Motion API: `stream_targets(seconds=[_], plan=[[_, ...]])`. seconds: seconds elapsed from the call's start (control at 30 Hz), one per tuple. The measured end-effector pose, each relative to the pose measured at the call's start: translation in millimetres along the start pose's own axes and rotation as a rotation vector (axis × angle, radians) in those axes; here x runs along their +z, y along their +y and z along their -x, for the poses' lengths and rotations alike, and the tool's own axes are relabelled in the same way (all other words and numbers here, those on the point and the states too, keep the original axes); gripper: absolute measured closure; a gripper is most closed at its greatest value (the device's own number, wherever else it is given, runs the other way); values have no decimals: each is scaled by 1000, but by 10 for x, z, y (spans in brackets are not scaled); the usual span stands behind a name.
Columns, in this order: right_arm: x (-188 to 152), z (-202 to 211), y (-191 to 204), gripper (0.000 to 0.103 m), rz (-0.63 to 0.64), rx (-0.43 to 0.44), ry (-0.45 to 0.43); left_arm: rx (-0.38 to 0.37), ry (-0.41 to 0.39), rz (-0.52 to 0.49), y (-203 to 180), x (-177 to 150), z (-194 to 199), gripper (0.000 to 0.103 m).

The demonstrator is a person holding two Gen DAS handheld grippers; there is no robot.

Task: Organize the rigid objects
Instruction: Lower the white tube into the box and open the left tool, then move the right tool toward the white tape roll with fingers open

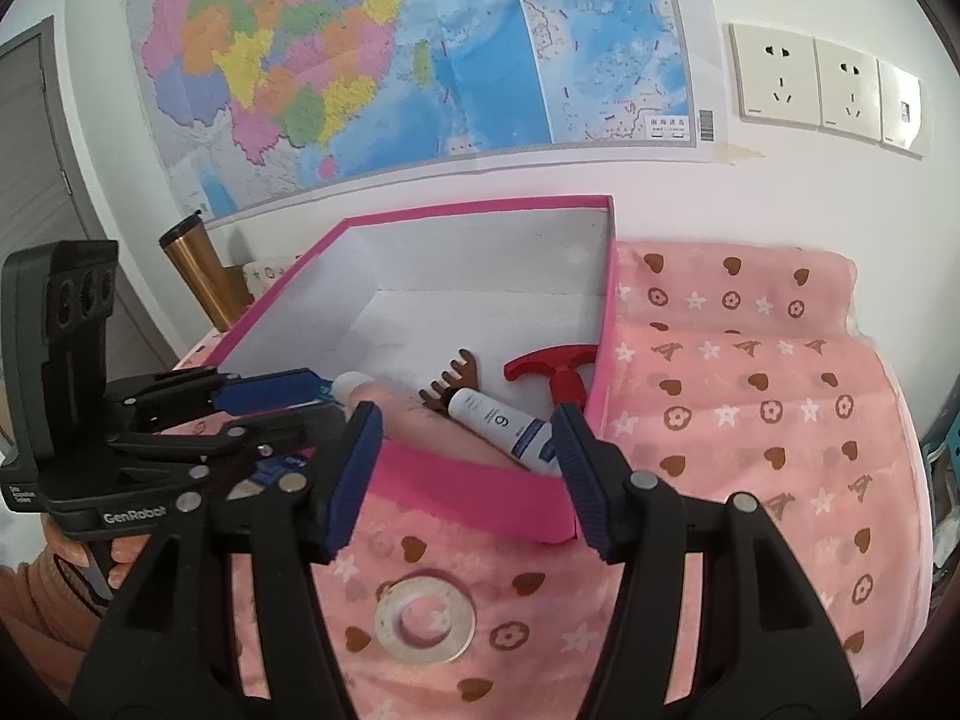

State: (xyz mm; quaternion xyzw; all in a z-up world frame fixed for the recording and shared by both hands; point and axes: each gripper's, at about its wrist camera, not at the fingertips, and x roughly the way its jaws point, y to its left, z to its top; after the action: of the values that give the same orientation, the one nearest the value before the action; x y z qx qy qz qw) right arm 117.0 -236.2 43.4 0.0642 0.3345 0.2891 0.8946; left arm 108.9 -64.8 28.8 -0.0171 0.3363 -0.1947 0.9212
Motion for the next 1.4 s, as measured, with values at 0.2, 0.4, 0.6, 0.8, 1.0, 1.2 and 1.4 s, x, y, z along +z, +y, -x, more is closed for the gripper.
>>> stream_targets(seconds=[0.2,0.4,0.6,0.8,1.0,1.2,1.4], plan=[[-142,145,37,42,-1,50,5,-9,-20,-26,-134,-203,212,57],[-396,85,50,42,-10,73,67,-20,49,-27,-217,-498,146,57],[-666,-58,7,42,-46,83,144,-22,121,26,-165,-719,20,57],[-801,-147,-12,42,-65,86,184,-17,164,49,-135,-840,-77,57],[-862,-205,3,42,-73,89,206,-24,186,52,-195,-887,-114,57],[-903,-247,14,42,-80,91,223,-28,198,48,-210,-914,-141,57],[-903,-280,23,42,-77,81,230,-24,218,59,-206,-936,-218,58]])
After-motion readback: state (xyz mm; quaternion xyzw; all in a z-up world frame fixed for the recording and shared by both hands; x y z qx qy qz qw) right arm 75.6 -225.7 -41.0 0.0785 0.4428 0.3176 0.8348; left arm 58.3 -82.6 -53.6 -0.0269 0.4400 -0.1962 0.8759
